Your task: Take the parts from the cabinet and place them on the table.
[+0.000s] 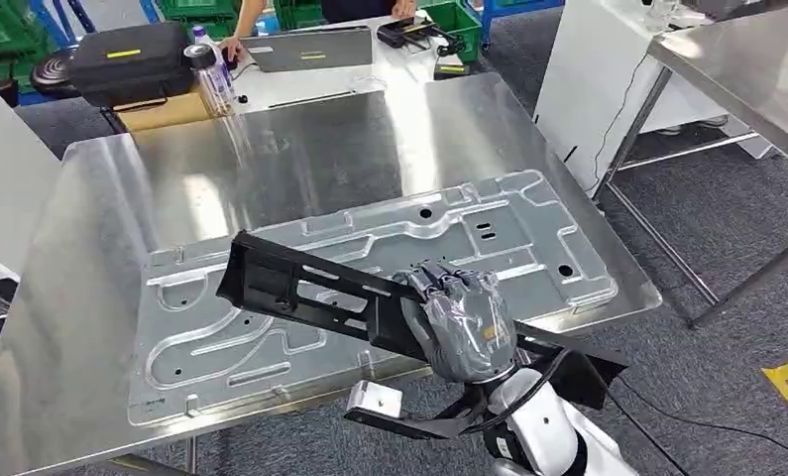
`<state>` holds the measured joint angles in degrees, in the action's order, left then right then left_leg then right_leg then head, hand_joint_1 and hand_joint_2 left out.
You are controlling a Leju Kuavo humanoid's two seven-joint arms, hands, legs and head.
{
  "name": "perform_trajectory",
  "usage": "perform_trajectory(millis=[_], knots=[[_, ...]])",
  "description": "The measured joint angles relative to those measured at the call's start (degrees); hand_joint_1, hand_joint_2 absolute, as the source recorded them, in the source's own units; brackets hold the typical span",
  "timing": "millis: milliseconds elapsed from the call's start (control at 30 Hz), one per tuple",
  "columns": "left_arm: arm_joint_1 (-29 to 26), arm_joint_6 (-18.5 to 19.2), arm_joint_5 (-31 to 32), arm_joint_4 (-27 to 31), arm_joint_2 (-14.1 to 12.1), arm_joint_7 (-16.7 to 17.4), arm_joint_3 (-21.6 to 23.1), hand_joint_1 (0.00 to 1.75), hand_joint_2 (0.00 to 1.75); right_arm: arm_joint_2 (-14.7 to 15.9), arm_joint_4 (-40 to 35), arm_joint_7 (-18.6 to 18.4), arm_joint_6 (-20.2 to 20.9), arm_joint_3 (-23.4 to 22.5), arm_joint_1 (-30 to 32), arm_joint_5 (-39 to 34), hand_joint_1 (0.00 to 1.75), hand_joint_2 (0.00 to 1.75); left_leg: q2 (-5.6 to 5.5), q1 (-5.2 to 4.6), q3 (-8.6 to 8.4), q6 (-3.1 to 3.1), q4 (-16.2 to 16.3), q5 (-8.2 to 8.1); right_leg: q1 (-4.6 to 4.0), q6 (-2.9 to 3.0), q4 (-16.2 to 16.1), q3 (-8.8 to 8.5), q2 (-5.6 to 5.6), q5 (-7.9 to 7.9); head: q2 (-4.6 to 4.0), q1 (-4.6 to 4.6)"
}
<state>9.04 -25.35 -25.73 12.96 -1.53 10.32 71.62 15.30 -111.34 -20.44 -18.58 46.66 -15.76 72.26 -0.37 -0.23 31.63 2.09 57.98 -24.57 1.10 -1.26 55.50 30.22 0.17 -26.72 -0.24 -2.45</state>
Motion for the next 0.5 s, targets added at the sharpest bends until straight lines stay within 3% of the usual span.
perform_trajectory(millis=[33,100,167,200,233,300,333,367,400,467,500], knots=[[-0.1,0.0,0.0,0.0,0.0,0.0,0.0,0.00,1.75,0.0,0.0,0.0,0.0,0.0,-0.1,0.0,1.75,1.75,-0.01,-0.46,-0.01,0.24,-0.9,0.13,-0.31,-0.27,0.1,0.07,0.09,-0.02,0.00,-0.11],[0.0,0.0,0.0,0.0,0.0,0.0,0.0,0.00,1.75,0.0,0.0,0.0,0.0,0.0,0.0,0.0,1.75,1.75,-0.04,-0.49,-0.56,0.97,-2.5,-1.38,-0.32,-0.82,0.1,0.67,-0.11,-0.05,0.00,-0.09],[0.0,0.0,0.0,0.0,0.1,-0.1,0.0,0.00,1.75,0.0,0.0,0.0,0.0,0.0,-0.1,0.0,1.75,1.75,-0.23,0.01,-1.15,1.33,-3.3,-1.16,-0.63,-1.51,-0.3,0.37,-0.31,-0.36,0.00,0.02],[-0.1,0.0,0.0,0.0,0.1,-0.2,0.0,0.00,1.75,0.0,0.0,0.0,0.0,0.0,-0.1,0.0,1.75,1.75,-0.37,0.10,-1.82,1.53,-3.7,-1.12,-0.38,-1.72,1.1,0.57,-0.26,-0.97,0.00,0.11],[-0.2,0.0,0.0,0.0,0.1,-0.2,0.0,0.00,1.75,0.0,0.0,0.0,-0.1,0.0,-0.3,0.0,1.75,1.75,-0.26,0.23,-2.18,1.94,-3.8,-1.31,-0.36,-1.86,4.6,2.43,-0.22,-2.44,0.00,0.19],[-0.2,0.0,0.0,0.0,0.1,-0.2,0.0,0.00,1.75,0.0,0.0,0.0,-0.1,0.0,0.0,0.0,1.75,1.75,-0.27,0.16,-2.68,2.44,-3.8,-1.76,-0.30,-2.03,14.3,8.09,-0.22,-5.69,0.00,0.24],[-0.3,0.0,0.0,0.0,0.1,-0.2,0.0,0.00,1.75,0.0,0.0,0.0,-0.1,0.0,0.1,-0.1,1.75,1.75,-0.30,0.13,-2.94,2.50,-3.8,-2.05,-0.31,-2.07,17.9,10.50,-0.22,-6.13,0.00,0.24],[-0.3,0.0,0.0,0.0,0.1,-0.2,0.0,0.00,1.75,0.0,0.0,0.0,-0.1,0.0,0.2,-0.1,1.75,1.75,-0.41,0.11,-3.34,2.47,-3.8,-2.37,-0.30,-2.06,18.7,11.78,-0.22,-5.25,0.00,0.26],[-0.4,0.0,0.0,0.0,0.1,-0.2,0.0,0.00,1.75,0.0,0.0,0.0,-0.1,0.0,0.2,-0.1,1.75,1.75,-0.60,0.12,-3.96,2.39,-3.8,-2.79,-0.30,-2.00,16.5,11.44,-0.22,-2.87,0.00,0.26],[-0.4,0.0,0.0,0.0,0.2,-0.2,0.0,0.00,1.75,0.0,0.0,0.0,-0.1,0.0,0.2,-0.1,1.75,1.75,-0.85,0.21,-5.53,2.02,-3.8,-3.87,-0.29,-1.83,5.9,7.17,-0.23,3.96,0.00,0.26],[-0.5,0.0,0.0,0.0,0.1,-0.2,0.0,0.00,1.75,0.0,0.0,0.0,-0.1,0.0,0.2,-0.1,1.75,1.75,-0.87,0.18,-5.74,1.72,-3.8,-4.47,-0.30,-1.73,2.0,5.55,-0.19,5.26,0.00,0.26]])
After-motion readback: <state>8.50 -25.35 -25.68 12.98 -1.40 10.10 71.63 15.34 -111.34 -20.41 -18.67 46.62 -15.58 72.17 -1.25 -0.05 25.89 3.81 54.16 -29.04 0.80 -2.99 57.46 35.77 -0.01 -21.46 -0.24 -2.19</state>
